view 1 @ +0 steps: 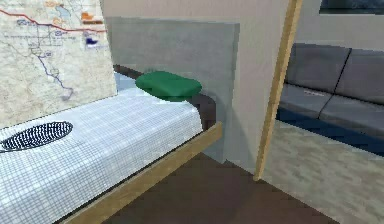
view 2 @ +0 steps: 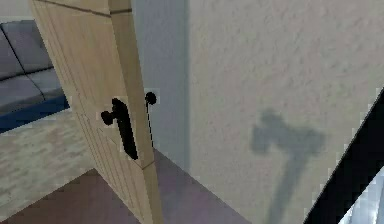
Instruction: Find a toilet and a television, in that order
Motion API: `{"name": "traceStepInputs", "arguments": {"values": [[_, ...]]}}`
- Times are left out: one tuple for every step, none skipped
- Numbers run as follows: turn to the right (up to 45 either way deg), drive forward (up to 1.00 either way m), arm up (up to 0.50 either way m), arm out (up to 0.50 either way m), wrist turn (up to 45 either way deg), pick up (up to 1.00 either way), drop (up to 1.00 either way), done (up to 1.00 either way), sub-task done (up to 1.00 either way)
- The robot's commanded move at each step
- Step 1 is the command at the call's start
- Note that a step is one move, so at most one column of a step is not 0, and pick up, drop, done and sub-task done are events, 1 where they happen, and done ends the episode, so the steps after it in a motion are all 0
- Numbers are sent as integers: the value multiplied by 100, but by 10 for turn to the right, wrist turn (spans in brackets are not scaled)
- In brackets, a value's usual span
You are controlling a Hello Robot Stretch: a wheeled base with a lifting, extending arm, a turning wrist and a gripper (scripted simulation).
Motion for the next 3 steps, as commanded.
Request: {"name": "traceStepInputs", "arguments": {"values": [[30,0,0,0,0,0,0,0,0],[0,20,0,0,0,0,0,0,0],[360,0,0,0,0,0,0,0,0]]}}
